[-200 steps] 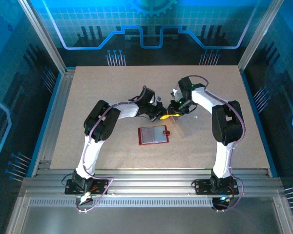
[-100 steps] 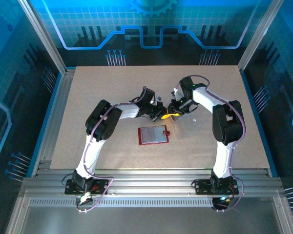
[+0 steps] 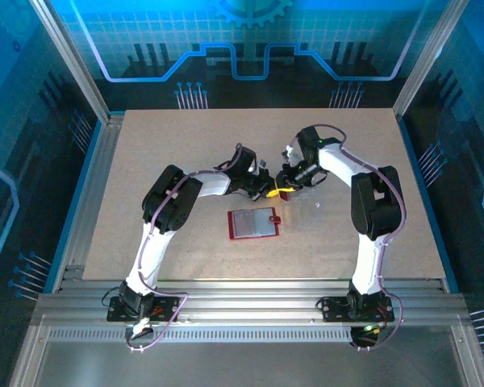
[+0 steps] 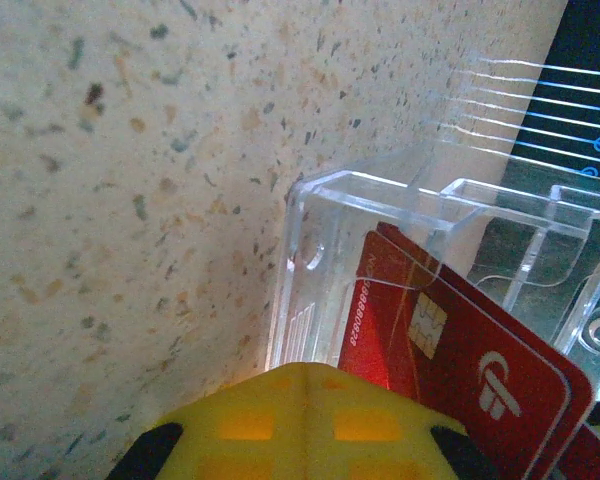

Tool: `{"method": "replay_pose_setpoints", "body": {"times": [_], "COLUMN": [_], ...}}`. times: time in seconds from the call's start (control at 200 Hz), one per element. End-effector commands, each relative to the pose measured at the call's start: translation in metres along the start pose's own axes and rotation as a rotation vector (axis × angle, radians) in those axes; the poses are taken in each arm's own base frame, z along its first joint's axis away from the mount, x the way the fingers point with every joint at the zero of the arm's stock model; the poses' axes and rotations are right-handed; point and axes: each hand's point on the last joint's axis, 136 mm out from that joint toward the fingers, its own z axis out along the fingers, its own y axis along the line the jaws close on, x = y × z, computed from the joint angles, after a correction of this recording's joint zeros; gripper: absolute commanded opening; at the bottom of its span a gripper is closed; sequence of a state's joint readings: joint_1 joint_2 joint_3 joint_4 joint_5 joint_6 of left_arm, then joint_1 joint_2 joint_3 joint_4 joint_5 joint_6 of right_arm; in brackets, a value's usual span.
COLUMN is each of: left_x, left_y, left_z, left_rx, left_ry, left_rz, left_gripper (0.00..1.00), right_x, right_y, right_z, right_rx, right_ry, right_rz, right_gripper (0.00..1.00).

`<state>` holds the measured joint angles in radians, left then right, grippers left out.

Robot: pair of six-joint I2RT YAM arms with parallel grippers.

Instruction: Put the credit cards into the card holder

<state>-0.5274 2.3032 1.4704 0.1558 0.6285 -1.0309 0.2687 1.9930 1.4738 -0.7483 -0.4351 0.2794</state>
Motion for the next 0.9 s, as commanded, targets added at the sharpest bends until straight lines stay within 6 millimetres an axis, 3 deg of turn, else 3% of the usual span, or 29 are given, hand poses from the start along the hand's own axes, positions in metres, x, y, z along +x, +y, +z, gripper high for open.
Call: {"method": "replay_pose_setpoints", "body": {"times": [0.0,0.535,0.895], "left_x": [0.004,0.004,0.004], "left_y": [-0.010,-0.008,-0.014], "left_z": [0.011,0.010,0.006], "left_rx": [0.017,-0.001,-0.001], "left_ry": [0.009,0.006,0.000], "left_rz": [0.026,0.039,0.052], "left_gripper": [0.07,0.07,0.08], "right_x": [0.002,0.000,0.004], "right_y": [0.015,0.011,-0.007], "right_z": [-0.004,-0.023,-0.042], "right_rx": [-0.049,0.002,0.117], "right_ry": [0.011,-0.032,-0.064], "right_rz": [-0.010,-0.006,0.016], "right_gripper": [0.17,0.00,0.00]}}
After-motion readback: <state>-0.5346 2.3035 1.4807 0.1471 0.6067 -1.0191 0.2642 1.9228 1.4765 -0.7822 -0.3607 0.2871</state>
